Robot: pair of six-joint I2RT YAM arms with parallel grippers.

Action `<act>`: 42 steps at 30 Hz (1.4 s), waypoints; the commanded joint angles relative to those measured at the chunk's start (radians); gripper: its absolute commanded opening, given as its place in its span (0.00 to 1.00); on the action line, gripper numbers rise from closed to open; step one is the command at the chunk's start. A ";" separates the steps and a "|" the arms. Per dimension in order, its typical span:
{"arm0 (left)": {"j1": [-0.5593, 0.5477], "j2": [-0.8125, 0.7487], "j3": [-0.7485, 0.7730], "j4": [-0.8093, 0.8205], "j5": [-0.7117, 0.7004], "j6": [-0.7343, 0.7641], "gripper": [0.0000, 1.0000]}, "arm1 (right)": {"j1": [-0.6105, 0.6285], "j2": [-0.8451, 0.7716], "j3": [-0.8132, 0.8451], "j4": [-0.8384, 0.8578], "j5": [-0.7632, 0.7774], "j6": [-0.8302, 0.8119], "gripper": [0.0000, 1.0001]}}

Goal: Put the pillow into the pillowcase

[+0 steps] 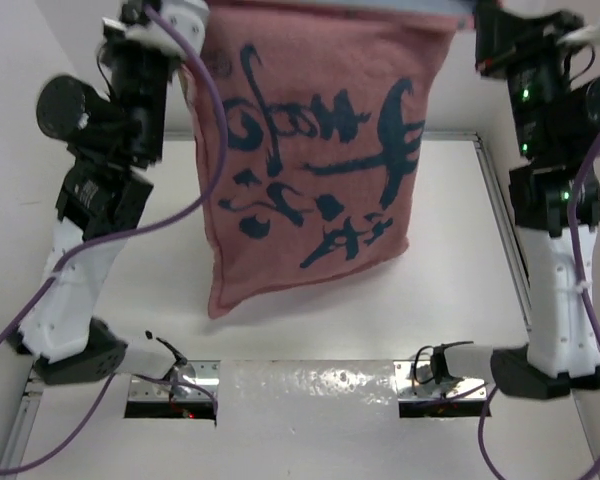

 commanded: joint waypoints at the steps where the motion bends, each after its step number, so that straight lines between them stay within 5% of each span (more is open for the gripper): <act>1: 0.054 -0.176 -0.228 0.059 -0.166 -0.039 0.00 | -0.025 -0.108 -0.147 0.045 0.131 0.046 0.00; 6: 0.322 0.026 -0.050 -0.084 -0.120 -0.130 0.00 | -0.010 0.335 0.101 0.018 -0.036 0.280 0.00; 8: 0.514 0.214 0.267 -0.146 -0.083 -0.183 0.00 | 0.012 0.514 0.463 0.013 -0.051 0.373 0.00; 9: 0.514 0.315 0.364 -0.163 -0.083 -0.190 0.00 | 0.035 0.661 0.564 0.047 -0.032 0.404 0.00; 10: 0.669 0.335 0.438 -0.133 -0.045 -0.181 0.00 | 0.043 0.692 0.627 0.173 -0.006 0.492 0.00; 14: 0.806 0.206 0.226 0.067 0.076 -0.277 0.00 | 0.058 0.572 0.412 0.363 0.129 0.434 0.00; 17: 0.807 0.110 0.226 -0.041 0.314 -0.411 0.00 | -0.003 0.517 0.490 0.320 0.087 0.314 0.00; 21: 0.807 -0.096 0.075 -0.109 0.694 -0.532 0.00 | -0.046 0.203 0.120 0.380 0.047 0.132 0.00; 25: 0.807 -0.128 0.117 -0.279 0.794 -0.603 0.00 | -0.046 -0.043 -0.086 0.300 -0.025 0.048 0.00; 28: 0.807 -0.174 0.060 -0.469 0.994 -0.505 0.00 | -0.046 -0.172 -0.264 0.170 -0.145 0.030 0.00; 29: 0.807 -0.223 -0.018 -0.567 1.038 -0.473 0.24 | -0.046 -0.236 -0.319 0.123 -0.224 0.027 0.08; 30: 0.807 -0.248 -0.064 -0.612 1.096 -0.421 0.56 | -0.046 -0.273 -0.449 0.046 -0.263 -0.004 0.33; 31: 0.807 -0.274 -0.102 -0.710 1.120 -0.392 0.99 | -0.046 -0.315 -0.517 0.018 -0.342 -0.030 0.64; 32: 0.806 -0.320 -0.165 -0.750 1.127 -0.370 1.00 | -0.046 -0.411 -0.589 -0.003 -0.382 -0.060 0.98; 35: 0.806 -0.374 -0.218 -0.755 0.978 -0.454 1.00 | -0.046 -0.603 -0.746 -0.138 -0.265 -0.182 0.99; 38: 0.806 -0.386 -0.218 -0.686 0.841 -0.535 1.00 | -0.046 -0.675 -0.641 -0.301 -0.102 -0.219 0.99; 42: 0.806 -0.371 -0.242 -0.698 0.883 -0.589 1.00 | -0.045 -0.590 -0.452 -0.569 -0.165 -0.219 0.99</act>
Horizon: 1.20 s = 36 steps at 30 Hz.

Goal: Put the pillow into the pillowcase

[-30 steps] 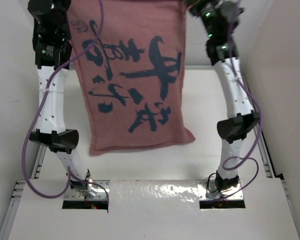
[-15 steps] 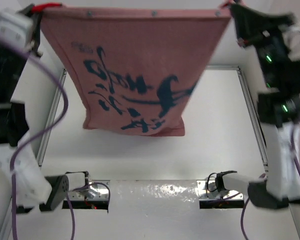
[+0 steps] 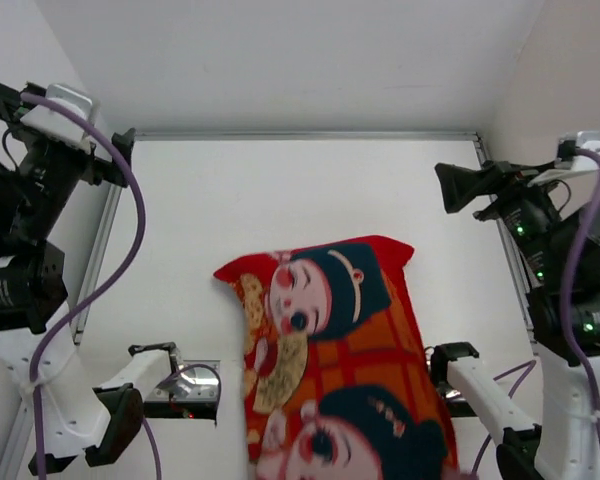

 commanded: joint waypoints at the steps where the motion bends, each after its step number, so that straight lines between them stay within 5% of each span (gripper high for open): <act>1: 0.011 0.011 -0.027 -0.007 -0.021 -0.079 1.00 | -0.002 0.041 0.176 -0.203 -0.013 -0.042 0.99; 4: 0.011 0.031 -0.109 -0.009 -0.005 -0.102 1.00 | -0.001 0.118 0.050 -0.309 -0.108 -0.012 0.99; 8: 0.011 0.066 -0.154 -0.056 -0.015 -0.113 1.00 | 0.030 0.170 -0.427 -0.218 -0.248 -0.032 0.99; 11: 0.011 0.066 -0.197 -0.055 -0.045 -0.116 1.00 | 0.208 0.208 -0.606 -0.117 -0.233 -0.027 0.99; 12: 0.011 0.065 -0.214 -0.050 -0.058 -0.113 1.00 | 0.357 0.251 -0.644 -0.059 -0.264 0.003 0.99; 17: 0.011 0.063 -0.242 -0.032 -0.074 -0.116 1.00 | 0.587 0.443 -0.659 0.066 -0.213 0.005 0.97; 19: 0.011 0.051 -0.260 -0.015 -0.087 -0.113 1.00 | 0.622 0.565 -0.658 0.130 -0.248 -0.001 0.70; 20: 0.011 0.042 -0.272 -0.009 -0.091 -0.102 1.00 | 0.618 0.602 -0.625 0.141 -0.221 0.001 0.26; 21: 0.011 0.037 -0.277 -0.004 -0.091 -0.102 1.00 | 0.615 0.641 -0.624 0.147 -0.220 -0.005 0.02; 22: 0.011 0.033 -0.281 0.002 -0.102 -0.090 1.00 | 0.609 0.676 -0.544 0.134 -0.175 -0.027 0.00; 29: 0.011 0.029 -0.263 0.025 -0.168 -0.053 1.00 | 0.321 0.903 -0.063 0.295 0.084 0.158 0.00; 34: 0.011 0.017 -0.252 0.029 -0.199 -0.028 1.00 | 0.191 1.124 0.516 0.180 0.206 0.125 0.00; 35: 0.011 0.016 -0.252 0.032 -0.215 -0.022 1.00 | 0.190 1.203 0.663 0.154 0.211 0.105 0.08; 36: 0.011 0.011 -0.254 0.037 -0.220 -0.019 1.00 | 0.188 1.234 0.720 0.090 0.212 0.068 0.58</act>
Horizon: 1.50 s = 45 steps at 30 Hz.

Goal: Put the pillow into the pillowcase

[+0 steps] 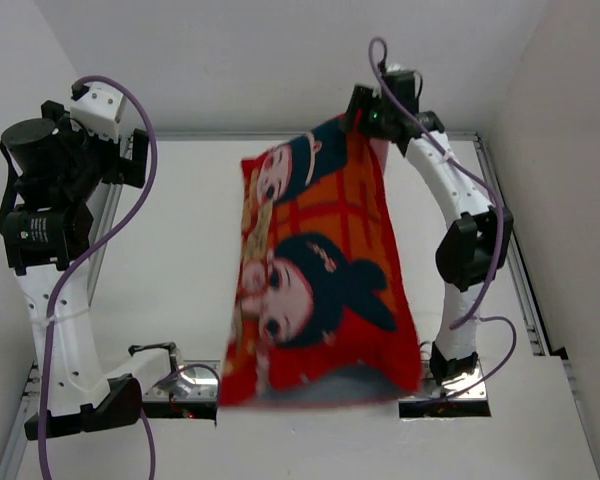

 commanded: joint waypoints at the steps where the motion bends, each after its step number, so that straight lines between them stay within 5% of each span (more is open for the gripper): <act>1: 0.010 -0.025 0.029 0.052 -0.049 0.026 1.00 | -0.026 0.076 0.305 0.071 0.154 -0.060 0.78; 2: 0.010 -0.034 0.023 0.047 -0.049 0.037 1.00 | -0.026 0.082 0.330 0.031 0.178 -0.064 0.99; 8: 0.010 -0.059 -0.023 0.052 -0.040 0.054 1.00 | -0.026 -0.170 -0.105 0.276 0.146 -0.140 0.99; 13: 0.010 -0.050 -0.031 0.064 0.002 0.034 1.00 | -0.024 -0.339 -0.320 0.253 0.151 -0.195 0.98; 17: 0.010 -0.037 -0.039 0.069 0.020 0.014 1.00 | -0.024 -0.411 -0.456 0.241 0.125 -0.157 0.75; 24: 0.010 -0.025 -0.034 0.047 0.015 -0.004 1.00 | 0.046 -0.424 -0.567 0.226 0.083 -0.111 0.98; 32: 0.010 -0.062 -0.086 0.050 -0.037 0.017 1.00 | 0.117 -0.376 -0.647 0.301 0.070 -0.019 0.99; 36: 0.010 -0.074 -0.094 0.047 -0.043 0.025 1.00 | 0.106 -0.301 -0.650 0.276 0.047 0.028 0.83; 37: 0.010 -0.076 -0.095 0.049 -0.053 0.031 1.00 | 0.095 -0.289 -0.650 0.258 0.037 0.059 0.68; 42: 0.010 -0.079 -0.102 0.049 -0.077 0.048 1.00 | -0.067 -0.305 -0.818 0.446 -0.266 0.206 0.44; 43: 0.010 -0.079 -0.103 0.052 -0.078 0.048 1.00 | -0.087 -0.310 -0.822 0.439 -0.276 0.209 0.24; 45: 0.010 -0.079 -0.109 0.052 -0.078 0.048 1.00 | -0.136 -0.331 -0.819 0.396 -0.247 0.173 0.00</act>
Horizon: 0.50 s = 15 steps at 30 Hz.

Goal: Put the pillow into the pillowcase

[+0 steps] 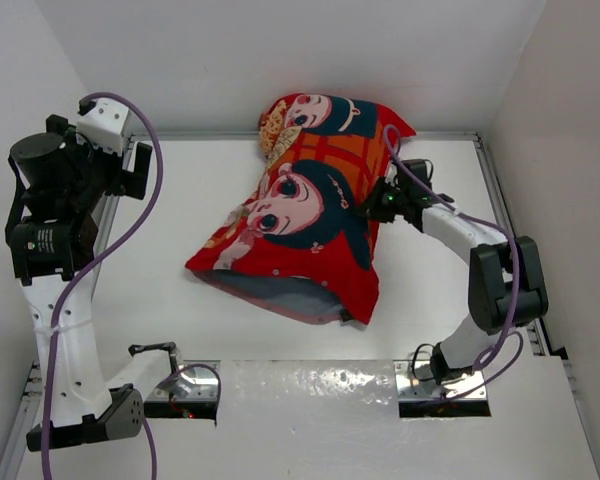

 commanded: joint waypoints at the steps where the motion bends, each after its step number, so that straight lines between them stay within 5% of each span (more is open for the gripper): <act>1: 0.010 -0.016 -0.007 0.031 -0.016 0.008 1.00 | -0.077 -0.053 -0.017 -0.029 -0.032 0.005 0.00; 7: 0.010 -0.013 -0.018 0.041 -0.018 0.013 1.00 | -0.171 -0.081 0.152 -0.265 0.026 -0.253 0.05; 10: 0.010 -0.011 -0.024 0.048 -0.007 0.005 1.00 | -0.171 -0.080 0.224 -0.352 0.038 -0.348 0.27; 12: 0.010 -0.011 -0.025 0.048 -0.001 0.002 1.00 | -0.171 -0.093 0.232 -0.361 0.046 -0.373 0.56; 15: 0.010 -0.013 -0.025 0.044 -0.006 0.005 1.00 | -0.171 -0.129 0.217 -0.355 0.052 -0.364 0.80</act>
